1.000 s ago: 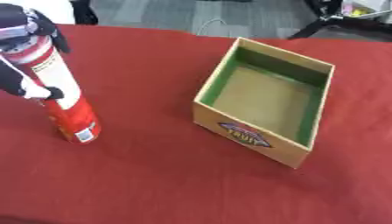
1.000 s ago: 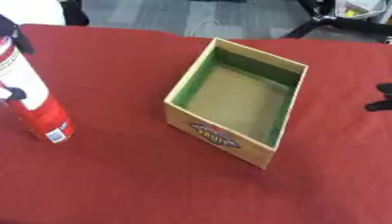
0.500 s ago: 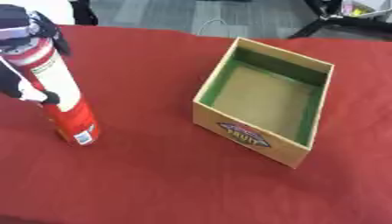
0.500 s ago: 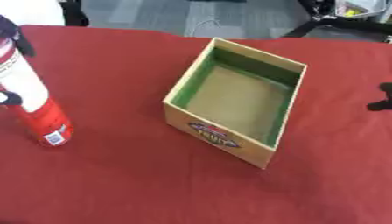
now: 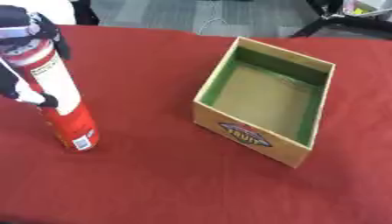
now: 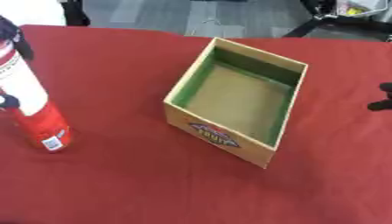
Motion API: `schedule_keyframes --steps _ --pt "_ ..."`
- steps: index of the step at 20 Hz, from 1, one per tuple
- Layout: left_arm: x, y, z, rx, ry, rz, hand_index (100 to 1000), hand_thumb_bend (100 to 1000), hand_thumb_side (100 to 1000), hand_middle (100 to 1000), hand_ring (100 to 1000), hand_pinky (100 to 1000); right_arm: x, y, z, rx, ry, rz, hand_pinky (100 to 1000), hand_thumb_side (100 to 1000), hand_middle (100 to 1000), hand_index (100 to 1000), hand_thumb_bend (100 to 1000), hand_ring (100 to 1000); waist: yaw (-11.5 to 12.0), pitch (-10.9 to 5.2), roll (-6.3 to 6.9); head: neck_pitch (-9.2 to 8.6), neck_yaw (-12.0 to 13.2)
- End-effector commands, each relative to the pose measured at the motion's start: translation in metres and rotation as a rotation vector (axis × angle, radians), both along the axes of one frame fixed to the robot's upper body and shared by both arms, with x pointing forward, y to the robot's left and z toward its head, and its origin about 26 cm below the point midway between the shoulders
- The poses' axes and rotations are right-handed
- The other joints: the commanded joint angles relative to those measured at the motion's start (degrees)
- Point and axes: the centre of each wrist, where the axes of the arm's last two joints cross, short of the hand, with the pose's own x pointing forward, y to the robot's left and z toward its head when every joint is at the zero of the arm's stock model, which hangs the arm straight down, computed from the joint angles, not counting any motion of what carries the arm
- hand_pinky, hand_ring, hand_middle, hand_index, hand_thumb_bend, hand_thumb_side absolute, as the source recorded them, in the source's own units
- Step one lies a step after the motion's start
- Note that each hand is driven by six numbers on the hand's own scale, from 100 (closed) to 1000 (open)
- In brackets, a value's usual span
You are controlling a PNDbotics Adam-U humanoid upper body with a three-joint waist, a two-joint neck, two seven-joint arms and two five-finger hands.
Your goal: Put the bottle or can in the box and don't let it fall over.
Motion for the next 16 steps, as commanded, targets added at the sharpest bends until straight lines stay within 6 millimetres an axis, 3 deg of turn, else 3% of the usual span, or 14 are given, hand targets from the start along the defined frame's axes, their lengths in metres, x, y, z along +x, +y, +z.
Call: schedule_keyframes --steps 1,2,3,4,16 --pt "-0.009 -0.002 0.020 -0.023 -0.081 -0.015 134 583 100 100 100 100 -0.003 -0.002 0.010 -0.017 -0.027 0.001 1000 637 763 943 100 676 0.1 -1.26 0.32 0.09 -0.1" --pt "-0.010 -0.003 0.022 -0.035 -0.095 -0.021 134 501 100 100 100 100 -0.003 -0.002 0.010 -0.016 -0.026 0.000 1000 637 763 943 100 676 0.1 -1.34 0.34 0.17 -0.2" --pt "-0.012 -0.004 0.025 -0.048 -0.108 -0.028 134 575 100 100 100 100 -0.003 -0.002 0.010 -0.016 -0.026 0.000 1000 637 763 943 100 676 0.2 -1.44 0.37 0.24 -0.2" --pt "-0.014 -0.005 0.028 -0.059 -0.120 -0.033 134 587 100 100 100 100 -0.004 -0.003 0.010 -0.015 -0.025 -0.001 1000 637 763 943 100 676 0.3 -1.54 0.41 0.31 -0.3" --pt "-0.025 -0.013 0.045 -0.082 -0.188 -0.068 134 645 100 100 100 100 -0.005 -0.004 0.009 -0.004 -0.018 -0.009 1000 638 763 945 100 676 0.6 -2.49 0.97 0.95 -0.6"
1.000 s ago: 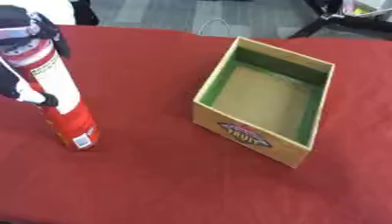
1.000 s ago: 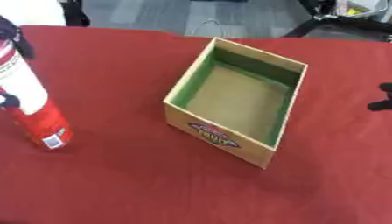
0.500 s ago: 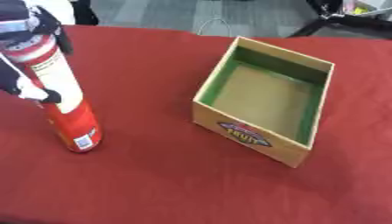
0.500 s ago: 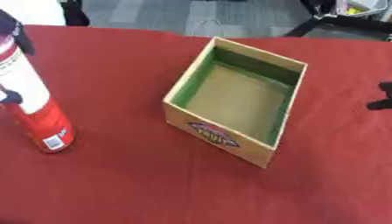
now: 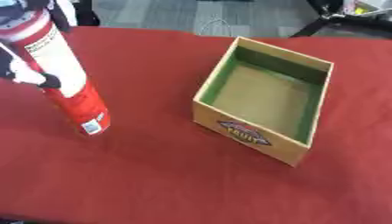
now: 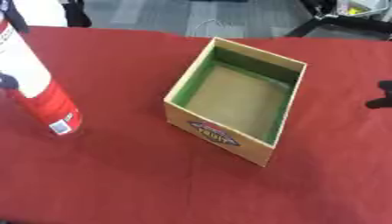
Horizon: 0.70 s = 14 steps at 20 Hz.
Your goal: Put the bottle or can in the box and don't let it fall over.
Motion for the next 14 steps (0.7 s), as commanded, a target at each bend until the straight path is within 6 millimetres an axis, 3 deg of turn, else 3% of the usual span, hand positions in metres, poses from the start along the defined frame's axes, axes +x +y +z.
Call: schedule_keyframes --steps 1,14 --pt "-0.010 0.001 0.021 0.001 -0.066 0.000 134 644 100 100 100 100 -0.003 -0.003 0.011 -0.020 -0.028 -0.002 1000 638 763 944 100 676 0.1 -1.62 0.26 0.46 -0.2" --pt "-0.002 -0.033 0.062 -0.078 -0.137 -0.121 133 647 100 100 100 100 -0.003 -0.004 0.014 -0.047 -0.016 0.009 1000 637 765 944 100 677 0.1 -2.80 1.59 1.49 -0.8"
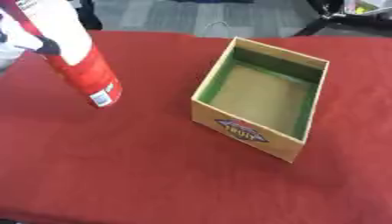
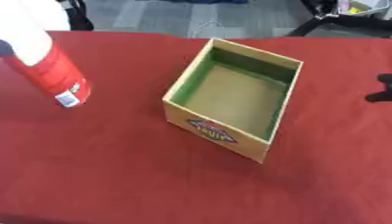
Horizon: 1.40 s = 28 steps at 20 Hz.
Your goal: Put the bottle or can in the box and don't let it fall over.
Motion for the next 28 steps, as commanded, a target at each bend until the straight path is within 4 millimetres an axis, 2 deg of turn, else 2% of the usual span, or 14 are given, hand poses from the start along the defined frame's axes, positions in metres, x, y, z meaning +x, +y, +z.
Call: schedule_keyframes --steps 1,12,19,28 --pt "-0.001 -0.005 0.016 -0.018 -0.037 -0.020 133 637 100 100 100 100 -0.002 -0.001 0.012 -0.030 -0.026 0.016 1000 637 764 943 100 677 -0.2 -1.36 0.29 0.10 -0.1" --pt "0.009 -0.028 0.038 -0.088 -0.103 -0.067 133 639 100 100 100 100 -0.001 0.000 0.014 -0.042 -0.011 0.022 1000 641 765 946 100 675 -2.5 -1.24 2.16 0.32 0.2" --pt "0.008 -0.049 0.052 -0.154 -0.128 -0.155 131 568 100 100 100 100 0.002 0.003 0.017 -0.045 -0.015 0.037 1000 643 765 947 100 675 -4.3 -0.69 2.94 -0.10 1.0" --pt "0.004 -0.071 0.058 -0.201 -0.132 -0.243 131 504 100 100 100 100 0.004 0.006 0.021 -0.050 -0.018 0.051 1000 645 765 949 100 674 -5.9 0.22 3.67 -0.05 1.4"
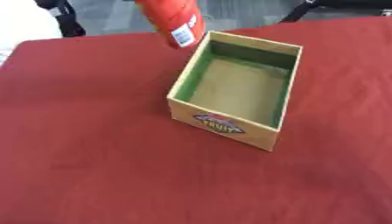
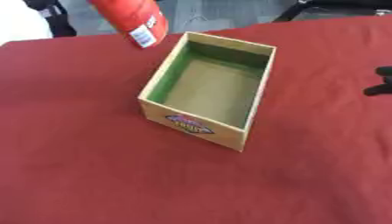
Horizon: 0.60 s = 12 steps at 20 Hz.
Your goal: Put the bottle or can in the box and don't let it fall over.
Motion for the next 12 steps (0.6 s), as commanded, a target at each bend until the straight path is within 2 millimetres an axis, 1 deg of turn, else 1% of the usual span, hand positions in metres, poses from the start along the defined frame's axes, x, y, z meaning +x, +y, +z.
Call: schedule_keyframes --steps 1,3,7,12 --pt "-0.010 -0.001 0.013 -0.025 -0.033 -0.025 131 496 100 100 100 100 -0.001 0.001 0.013 -0.028 -0.031 0.015 1000 645 765 949 100 674 -0.4 -0.52 -0.14 -0.56 0.3" --pt "-0.009 -0.005 0.012 -0.025 -0.026 -0.038 131 482 100 100 100 100 0.000 0.002 0.013 -0.027 -0.033 0.020 1000 645 765 949 100 674 -0.8 -0.33 -0.06 -0.65 0.5" --pt "-0.006 -0.011 0.005 -0.006 -0.022 -0.042 134 487 100 100 100 100 0.001 0.004 0.015 -0.025 -0.041 0.029 1000 645 765 949 100 674 -1.9 0.10 0.00 -1.06 0.7" --pt "0.004 -0.018 -0.010 0.006 -0.022 -0.020 135 471 100 100 100 100 0.003 0.006 0.017 -0.021 -0.050 0.039 1000 646 765 950 100 673 -3.4 0.92 0.03 -1.78 0.8"
